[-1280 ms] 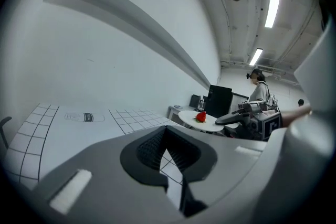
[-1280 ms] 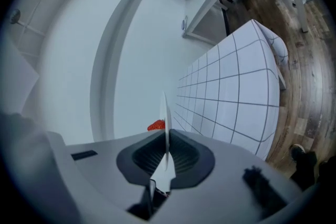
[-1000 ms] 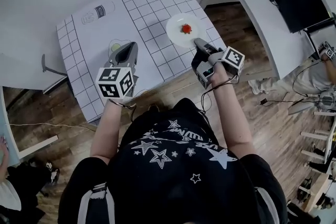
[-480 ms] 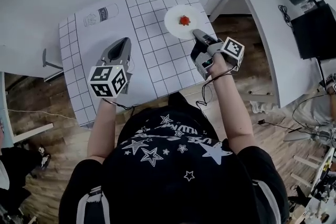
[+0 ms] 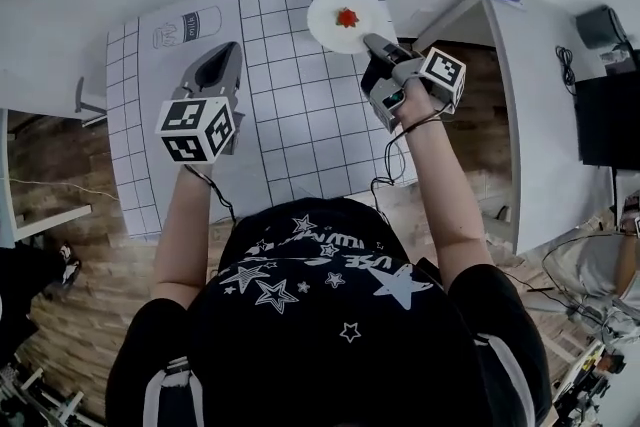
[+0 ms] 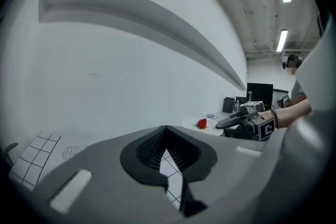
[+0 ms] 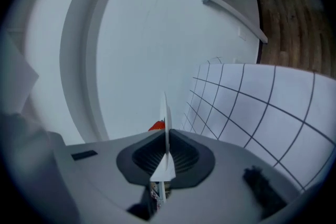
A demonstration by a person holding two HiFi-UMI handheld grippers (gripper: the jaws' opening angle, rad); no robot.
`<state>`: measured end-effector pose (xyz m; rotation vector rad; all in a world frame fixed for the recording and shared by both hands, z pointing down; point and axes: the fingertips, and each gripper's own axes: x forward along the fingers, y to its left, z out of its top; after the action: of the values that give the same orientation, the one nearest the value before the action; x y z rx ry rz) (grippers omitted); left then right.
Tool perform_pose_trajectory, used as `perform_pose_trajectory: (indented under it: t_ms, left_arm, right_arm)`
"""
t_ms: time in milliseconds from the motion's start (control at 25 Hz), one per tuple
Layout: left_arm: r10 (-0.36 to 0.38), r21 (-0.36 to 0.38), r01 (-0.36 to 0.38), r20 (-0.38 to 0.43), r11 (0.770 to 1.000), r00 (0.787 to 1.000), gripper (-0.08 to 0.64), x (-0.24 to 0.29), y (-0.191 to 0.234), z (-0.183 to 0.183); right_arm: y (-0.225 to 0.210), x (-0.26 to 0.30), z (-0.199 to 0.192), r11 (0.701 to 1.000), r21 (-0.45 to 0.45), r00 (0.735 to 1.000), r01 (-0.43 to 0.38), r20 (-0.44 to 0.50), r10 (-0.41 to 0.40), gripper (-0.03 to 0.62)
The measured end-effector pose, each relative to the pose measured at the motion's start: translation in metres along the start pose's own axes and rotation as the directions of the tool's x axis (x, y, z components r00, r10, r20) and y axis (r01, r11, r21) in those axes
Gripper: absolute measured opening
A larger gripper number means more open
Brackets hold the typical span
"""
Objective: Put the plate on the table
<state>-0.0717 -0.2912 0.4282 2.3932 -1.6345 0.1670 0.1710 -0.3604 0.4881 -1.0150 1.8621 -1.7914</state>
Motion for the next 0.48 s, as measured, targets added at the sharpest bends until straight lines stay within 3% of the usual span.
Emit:
perform_pose_trajectory:
  t_ms: [240,480]
  left_arm:
    - [0.067,-0.058,-0.069,-0.031,0.996,0.997,0.009,0.040,0.019,0.007]
    - [0.132,-0.064,-0.134,-0.044,0.989,0.990,0.009,0.069,0.041,0.012]
  right_arm:
    - [-0.006,0.048,0.039,0.999,-0.007,0.998,0.031,-0.061,-0.032,0.021]
    - [-0.014,0.093,0.072,0.999,-0.001,0.994,0.038,-0.099,-0.038,0.021]
